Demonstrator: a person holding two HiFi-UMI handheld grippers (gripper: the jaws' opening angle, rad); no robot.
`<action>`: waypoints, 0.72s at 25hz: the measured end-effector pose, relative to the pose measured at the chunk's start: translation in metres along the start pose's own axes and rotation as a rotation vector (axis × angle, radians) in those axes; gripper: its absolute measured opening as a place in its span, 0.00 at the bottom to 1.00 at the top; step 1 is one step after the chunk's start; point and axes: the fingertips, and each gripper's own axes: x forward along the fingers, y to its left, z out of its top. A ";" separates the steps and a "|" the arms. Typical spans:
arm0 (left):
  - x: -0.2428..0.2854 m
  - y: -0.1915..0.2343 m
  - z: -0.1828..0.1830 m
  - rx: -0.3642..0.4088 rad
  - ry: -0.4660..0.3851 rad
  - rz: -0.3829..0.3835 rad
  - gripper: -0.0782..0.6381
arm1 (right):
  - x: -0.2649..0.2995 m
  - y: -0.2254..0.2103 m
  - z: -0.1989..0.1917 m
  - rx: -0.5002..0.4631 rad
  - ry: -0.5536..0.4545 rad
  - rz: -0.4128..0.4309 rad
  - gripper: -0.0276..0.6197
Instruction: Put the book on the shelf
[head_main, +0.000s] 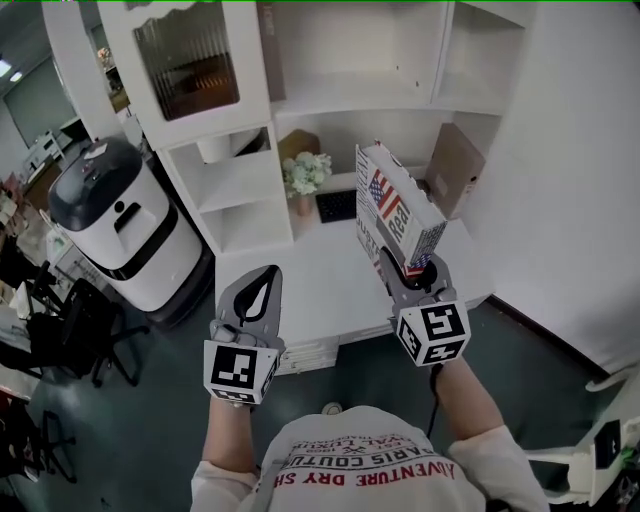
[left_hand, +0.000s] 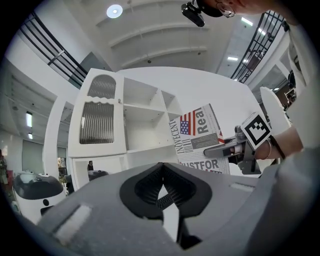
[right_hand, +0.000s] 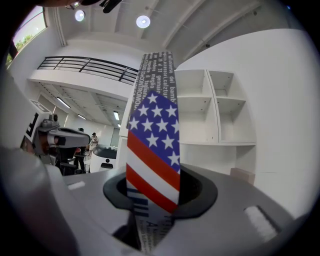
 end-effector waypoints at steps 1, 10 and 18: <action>0.008 0.008 -0.001 0.000 0.001 -0.002 0.12 | 0.011 -0.002 0.003 0.000 -0.003 -0.004 0.28; 0.061 0.043 0.007 0.025 -0.043 -0.029 0.12 | 0.085 -0.021 0.058 -0.087 -0.097 -0.010 0.28; 0.096 0.065 0.027 0.063 -0.087 0.007 0.12 | 0.144 -0.040 0.114 -0.153 -0.186 0.008 0.28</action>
